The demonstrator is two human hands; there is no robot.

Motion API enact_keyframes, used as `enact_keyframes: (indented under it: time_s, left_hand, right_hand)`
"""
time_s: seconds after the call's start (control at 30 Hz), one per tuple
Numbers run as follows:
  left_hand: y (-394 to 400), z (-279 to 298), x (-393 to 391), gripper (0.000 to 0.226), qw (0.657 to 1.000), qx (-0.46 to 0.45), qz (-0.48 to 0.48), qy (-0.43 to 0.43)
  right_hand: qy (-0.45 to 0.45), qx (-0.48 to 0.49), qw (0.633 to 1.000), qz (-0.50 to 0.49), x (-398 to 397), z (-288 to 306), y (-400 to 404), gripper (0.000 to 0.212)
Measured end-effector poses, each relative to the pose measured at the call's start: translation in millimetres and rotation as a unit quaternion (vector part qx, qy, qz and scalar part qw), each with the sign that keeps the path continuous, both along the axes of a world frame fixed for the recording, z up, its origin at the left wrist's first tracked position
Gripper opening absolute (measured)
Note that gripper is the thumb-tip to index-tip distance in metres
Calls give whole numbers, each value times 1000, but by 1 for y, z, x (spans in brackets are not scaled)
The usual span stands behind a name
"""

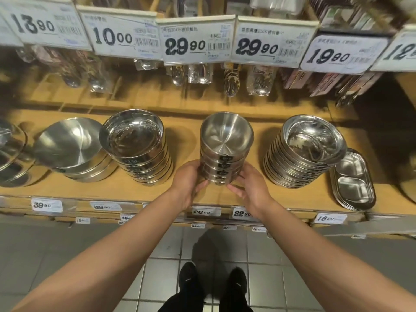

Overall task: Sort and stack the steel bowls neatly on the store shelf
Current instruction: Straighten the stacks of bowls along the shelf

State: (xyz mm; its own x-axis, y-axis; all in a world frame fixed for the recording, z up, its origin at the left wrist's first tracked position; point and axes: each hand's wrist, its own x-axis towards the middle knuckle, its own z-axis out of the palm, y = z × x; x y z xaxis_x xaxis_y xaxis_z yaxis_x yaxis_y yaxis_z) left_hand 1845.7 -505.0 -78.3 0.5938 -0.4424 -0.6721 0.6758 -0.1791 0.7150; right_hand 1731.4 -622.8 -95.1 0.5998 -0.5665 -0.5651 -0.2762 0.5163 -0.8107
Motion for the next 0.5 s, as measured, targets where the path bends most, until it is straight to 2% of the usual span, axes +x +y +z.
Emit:
enact_keyframes:
  time_s: [0.2, 0.33, 0.5]
  left_hand:
    - [5, -4, 2, 30, 1000, -18, -24, 9]
    - [23, -5, -2, 24, 1000, 8, -21, 12]
    - [71, -5, -11, 26, 999, 41, -8, 20]
  right_hand:
    - [4, 14, 999, -29, -1, 0, 7, 32]
    - [28, 29, 998, -55, -11, 3, 25, 21]
    - [63, 71, 995, -5, -14, 5, 71, 18]
